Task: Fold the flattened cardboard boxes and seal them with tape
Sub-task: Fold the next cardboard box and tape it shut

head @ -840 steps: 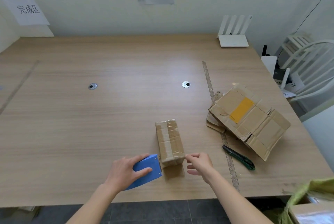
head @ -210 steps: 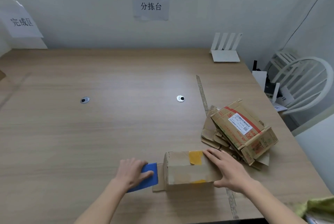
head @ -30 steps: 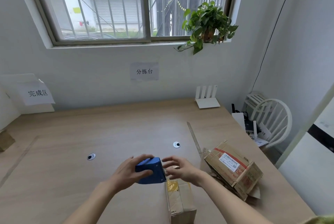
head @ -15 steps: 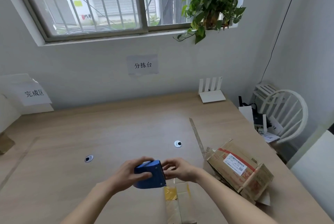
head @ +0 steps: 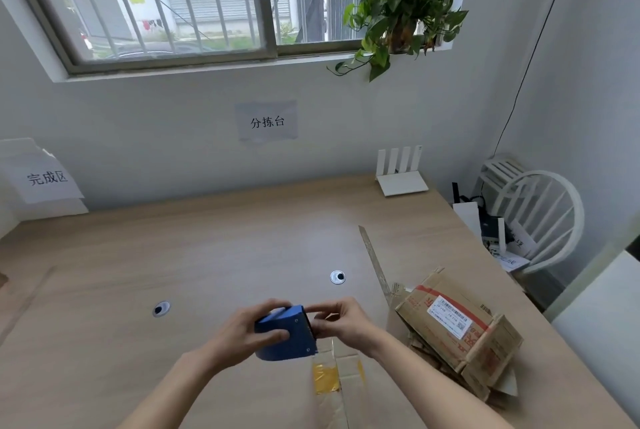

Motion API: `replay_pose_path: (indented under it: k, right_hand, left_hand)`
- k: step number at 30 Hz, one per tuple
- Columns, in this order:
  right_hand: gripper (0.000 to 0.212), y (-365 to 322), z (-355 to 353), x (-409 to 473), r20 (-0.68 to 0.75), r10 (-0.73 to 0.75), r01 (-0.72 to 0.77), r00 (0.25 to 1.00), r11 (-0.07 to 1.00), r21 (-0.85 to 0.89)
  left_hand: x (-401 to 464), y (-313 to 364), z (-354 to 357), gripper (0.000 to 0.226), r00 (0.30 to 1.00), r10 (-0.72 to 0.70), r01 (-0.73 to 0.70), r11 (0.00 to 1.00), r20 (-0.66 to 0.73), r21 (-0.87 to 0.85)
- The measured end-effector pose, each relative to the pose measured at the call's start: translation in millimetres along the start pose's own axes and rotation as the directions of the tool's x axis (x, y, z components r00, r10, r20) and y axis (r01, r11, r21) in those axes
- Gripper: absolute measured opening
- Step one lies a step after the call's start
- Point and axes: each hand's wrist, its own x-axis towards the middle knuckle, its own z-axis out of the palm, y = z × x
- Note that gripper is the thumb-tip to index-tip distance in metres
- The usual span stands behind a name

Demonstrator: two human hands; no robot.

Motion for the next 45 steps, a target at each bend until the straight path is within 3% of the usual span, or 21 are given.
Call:
replay_pose_path:
  k: [7, 14, 18, 24, 30, 36, 45]
  right_hand:
    - [0.023, 4, -24, -8, -0.167, 0.049, -0.055, 0.985, 0.998, -0.032]
    - [0.022, 15, 3, -15, -0.110, 0.137, -0.135, 0.984, 0.990, 0.032]
    - [0.024, 19, 15, -17, -0.130, 0.122, -0.128, 0.984, 0.991, -0.034]
    - [0.018, 17, 25, -14, 0.002, 0.080, -0.079, 0.997, 0.991, -0.111]
    - [0.012, 22, 16, -15, -0.026, 0.041, -0.045, 0.999, 0.986, -0.162]
    - [0.031, 27, 7, -14, -0.109, -0.052, 0.025, 0.993, 0.972, -0.234]
    - [0.013, 27, -2, -8, -0.076, -0.123, 0.080, 0.990, 0.904, -0.421]
  left_hand:
    - [-24, -46, -24, 0.046, 0.997, -0.079, 0.078, 0.997, -0.012, -0.009]
    - [-24, -49, -12, 0.046, 0.997, -0.070, 0.070, 0.995, 0.013, -0.075]
    - [-18, -44, -4, 0.044, 0.998, -0.051, 0.054, 0.996, 0.039, -0.077]
    - [-10, -41, 3, 0.041, 0.998, -0.010, 0.008, 1.000, 0.057, 0.030]
    - [-2, -34, 7, 0.042, 0.997, 0.043, -0.051, 0.991, 0.063, 0.126]
    - [7, -30, 9, 0.041, 0.994, 0.080, -0.095, 0.970, 0.075, 0.225]
    - [17, -25, 15, 0.042, 0.984, 0.133, -0.168, 0.919, 0.120, 0.357]
